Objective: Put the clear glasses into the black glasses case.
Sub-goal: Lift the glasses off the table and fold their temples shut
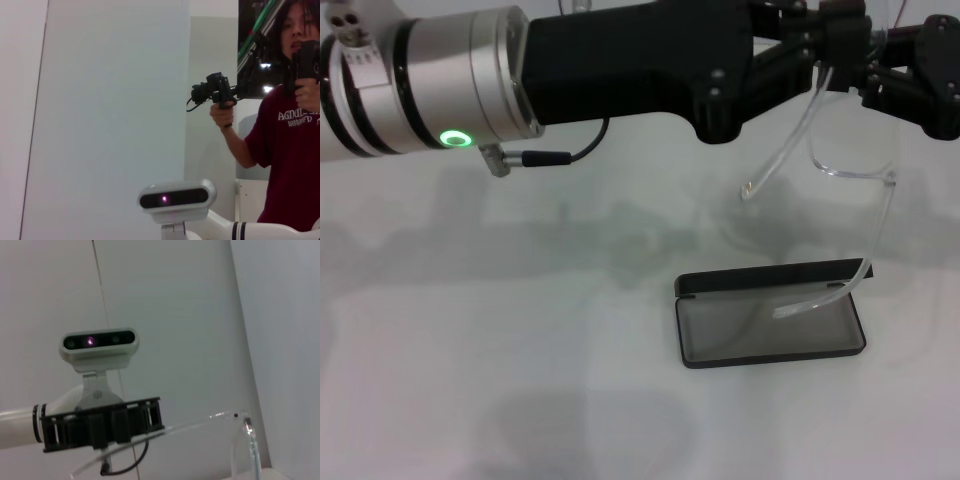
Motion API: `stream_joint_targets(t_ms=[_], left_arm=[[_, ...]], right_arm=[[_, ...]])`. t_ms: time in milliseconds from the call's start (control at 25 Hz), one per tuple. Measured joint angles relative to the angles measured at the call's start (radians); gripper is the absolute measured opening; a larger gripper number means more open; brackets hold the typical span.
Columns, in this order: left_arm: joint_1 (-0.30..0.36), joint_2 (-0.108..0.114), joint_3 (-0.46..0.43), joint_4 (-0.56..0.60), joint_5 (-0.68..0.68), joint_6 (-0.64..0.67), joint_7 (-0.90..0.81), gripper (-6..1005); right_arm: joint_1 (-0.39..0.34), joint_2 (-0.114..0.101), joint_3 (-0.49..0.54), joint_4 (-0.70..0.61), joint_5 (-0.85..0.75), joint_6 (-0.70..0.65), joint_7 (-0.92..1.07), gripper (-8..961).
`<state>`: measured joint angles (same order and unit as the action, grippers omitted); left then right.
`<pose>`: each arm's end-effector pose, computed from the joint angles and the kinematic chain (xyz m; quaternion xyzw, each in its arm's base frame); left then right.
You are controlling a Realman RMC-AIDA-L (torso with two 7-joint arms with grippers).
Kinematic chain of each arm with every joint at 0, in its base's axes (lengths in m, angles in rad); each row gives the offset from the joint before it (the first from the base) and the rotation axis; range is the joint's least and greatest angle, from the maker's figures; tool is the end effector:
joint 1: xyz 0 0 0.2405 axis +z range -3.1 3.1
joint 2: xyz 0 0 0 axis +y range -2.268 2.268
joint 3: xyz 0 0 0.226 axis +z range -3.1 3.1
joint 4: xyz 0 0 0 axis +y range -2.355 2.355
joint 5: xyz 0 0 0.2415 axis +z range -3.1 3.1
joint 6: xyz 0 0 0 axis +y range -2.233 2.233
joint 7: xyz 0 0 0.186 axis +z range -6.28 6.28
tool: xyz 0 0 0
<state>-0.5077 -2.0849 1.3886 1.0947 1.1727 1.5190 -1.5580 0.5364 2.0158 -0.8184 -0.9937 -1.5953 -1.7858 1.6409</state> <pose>-0.0208 0.3354 -0.0020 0.8929 0.0220 0.4495 0.0136 0.1311 0.3640 0.0773 -0.9225 0.0959 0.3645 0.0831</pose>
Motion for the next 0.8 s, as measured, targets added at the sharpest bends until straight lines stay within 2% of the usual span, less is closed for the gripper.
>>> stream_joint_targets(t_ms=[400,800], left_arm=[[-0.012,0.000,0.001,-0.049,0.016,0.004,0.029,75],[-0.005,-0.003,0.002,-0.052,0.003,0.017,0.047,71]], right_arm=[[0.007,0.004,-0.019,0.011,0.024,-0.013,-0.001,128],[0.007,0.003,-0.039,0.037,0.029,-0.006,-0.007,128]])
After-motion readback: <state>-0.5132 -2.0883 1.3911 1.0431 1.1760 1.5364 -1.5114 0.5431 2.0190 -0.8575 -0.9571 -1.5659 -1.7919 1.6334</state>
